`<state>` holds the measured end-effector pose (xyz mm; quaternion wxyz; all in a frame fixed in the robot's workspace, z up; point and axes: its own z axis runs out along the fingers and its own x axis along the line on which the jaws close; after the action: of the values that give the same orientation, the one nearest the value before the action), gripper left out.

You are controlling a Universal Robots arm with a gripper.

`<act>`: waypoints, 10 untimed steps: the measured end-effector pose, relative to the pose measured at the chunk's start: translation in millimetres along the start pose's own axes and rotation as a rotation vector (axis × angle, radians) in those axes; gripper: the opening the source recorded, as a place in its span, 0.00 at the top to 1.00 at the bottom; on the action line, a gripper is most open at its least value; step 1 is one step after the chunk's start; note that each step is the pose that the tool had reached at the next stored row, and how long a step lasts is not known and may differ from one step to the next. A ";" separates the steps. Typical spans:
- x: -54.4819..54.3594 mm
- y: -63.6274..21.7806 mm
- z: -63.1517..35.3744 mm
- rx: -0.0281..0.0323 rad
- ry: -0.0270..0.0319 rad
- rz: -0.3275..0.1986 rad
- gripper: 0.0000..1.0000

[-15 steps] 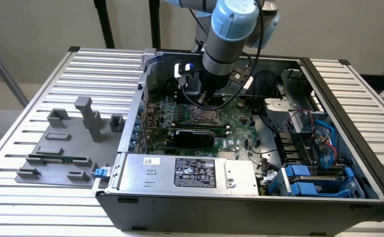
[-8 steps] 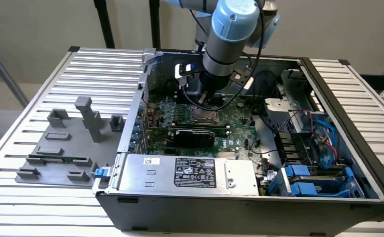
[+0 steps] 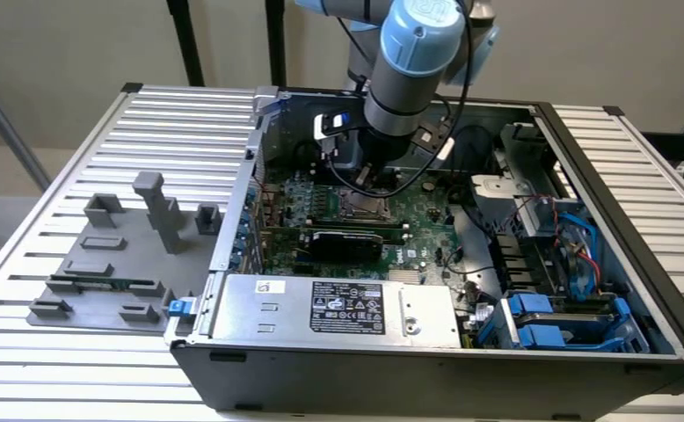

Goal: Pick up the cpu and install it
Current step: 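Install the first cpu locking lever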

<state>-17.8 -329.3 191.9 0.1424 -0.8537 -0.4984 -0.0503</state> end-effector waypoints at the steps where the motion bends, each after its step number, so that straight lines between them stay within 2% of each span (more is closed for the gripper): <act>1: 0.1 0.2 0.0 0.0000 0.0001 0.000 0.89; 10: -0.2 3.2 -0.6 0.0033 0.0041 -0.003 0.89</act>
<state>-15.2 -331.1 191.8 0.1448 -0.8525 -0.4996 -0.0515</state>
